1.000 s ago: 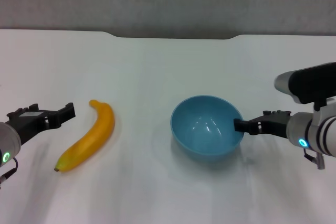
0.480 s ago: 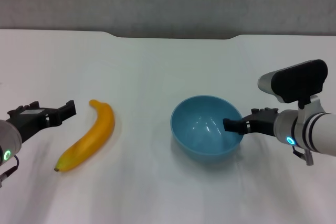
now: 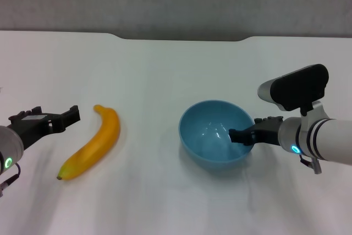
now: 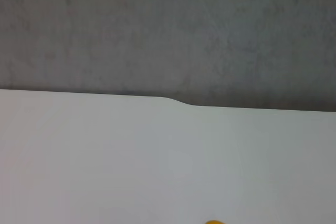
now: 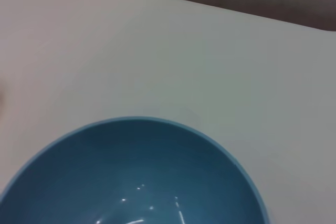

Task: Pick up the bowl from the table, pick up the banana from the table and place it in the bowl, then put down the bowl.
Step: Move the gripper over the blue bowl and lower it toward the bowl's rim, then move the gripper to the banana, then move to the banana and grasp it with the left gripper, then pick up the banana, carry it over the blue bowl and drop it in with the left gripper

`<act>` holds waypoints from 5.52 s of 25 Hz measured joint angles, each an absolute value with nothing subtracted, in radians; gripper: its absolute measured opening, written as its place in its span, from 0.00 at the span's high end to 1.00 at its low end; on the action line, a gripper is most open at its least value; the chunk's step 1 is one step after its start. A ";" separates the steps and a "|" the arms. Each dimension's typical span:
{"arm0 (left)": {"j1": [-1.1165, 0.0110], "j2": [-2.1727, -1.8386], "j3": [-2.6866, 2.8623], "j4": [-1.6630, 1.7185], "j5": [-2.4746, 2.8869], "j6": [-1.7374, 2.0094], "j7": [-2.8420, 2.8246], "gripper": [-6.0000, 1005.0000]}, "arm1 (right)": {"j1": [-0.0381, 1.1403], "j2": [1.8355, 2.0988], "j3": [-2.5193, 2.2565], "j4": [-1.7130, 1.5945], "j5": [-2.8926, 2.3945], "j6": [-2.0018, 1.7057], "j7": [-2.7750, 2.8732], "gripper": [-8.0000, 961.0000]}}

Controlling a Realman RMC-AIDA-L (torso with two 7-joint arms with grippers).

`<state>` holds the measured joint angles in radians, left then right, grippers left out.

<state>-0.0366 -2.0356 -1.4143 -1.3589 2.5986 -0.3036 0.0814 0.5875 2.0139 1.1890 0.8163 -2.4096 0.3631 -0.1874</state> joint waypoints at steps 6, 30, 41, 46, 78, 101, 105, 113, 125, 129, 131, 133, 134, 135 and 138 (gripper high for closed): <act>-0.037 -2.036 -1.412 -1.359 2.599 -0.304 0.081 0.10 | 0.581 2.012 1.182 0.820 -2.411 0.374 -0.189 0.24; -0.049 -2.034 -1.402 -1.366 2.598 -0.357 0.086 0.10 | 0.497 2.007 1.220 0.936 -2.422 0.363 -0.189 0.93; -0.136 -2.036 -1.347 -1.341 2.586 -0.422 0.177 0.10 | 0.488 2.005 1.231 1.010 -2.424 0.374 -0.191 0.96; -0.170 -2.036 -1.341 -1.273 2.537 -0.403 0.210 0.10 | 0.459 2.004 1.255 1.051 -2.424 0.375 -0.211 0.96; -0.317 -2.041 -1.300 -0.958 2.404 -0.277 0.364 0.10 | 0.440 2.005 1.249 1.071 -2.424 0.375 -0.219 0.96; -0.361 -2.038 -1.313 -0.884 2.404 -0.296 0.356 0.24 | 0.427 2.008 1.249 1.082 -2.422 0.373 -0.233 0.95; -0.345 -2.039 -1.337 -0.908 2.403 -0.296 0.355 0.36 | 0.426 2.008 1.249 1.080 -2.422 0.374 -0.233 0.95; -0.215 -2.035 -1.383 -1.177 2.403 -0.337 0.362 0.51 | 0.426 2.008 1.247 1.069 -2.416 0.376 -0.233 0.95; -0.143 -2.035 -1.333 -1.470 2.228 -0.447 0.403 0.51 | 0.474 2.008 1.202 1.052 -2.351 0.377 -0.232 0.95; -0.164 -2.038 -1.305 -1.486 2.069 -0.467 0.517 0.51 | 0.494 2.009 1.187 1.043 -2.336 0.377 -0.232 0.95; -0.174 -2.039 -1.298 -1.487 1.959 -0.468 0.590 0.50 | 0.508 2.009 1.174 1.037 -2.318 0.376 -0.232 0.95; -0.181 -2.039 -1.297 -1.485 1.888 -0.470 0.641 0.50 | 0.519 2.010 1.166 1.030 -2.309 0.374 -0.233 0.95; -0.184 -2.039 -1.296 -1.482 1.845 -0.470 0.674 0.50 | 0.523 2.010 1.165 1.029 -2.308 0.374 -0.233 0.95; -0.186 -2.039 -1.295 -1.475 1.802 -0.470 0.712 0.50 | 0.526 2.010 1.163 1.029 -2.308 0.374 -0.232 0.95; -0.188 -2.039 -1.293 -1.447 1.714 -0.465 0.778 0.50 | 0.530 2.011 1.153 1.042 -2.305 0.369 -0.232 0.95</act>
<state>-0.1884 -2.0390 -1.2925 -1.4475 1.7136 -0.4646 0.7783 0.5304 2.0108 1.1527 1.0420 -2.3054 0.3692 -0.2316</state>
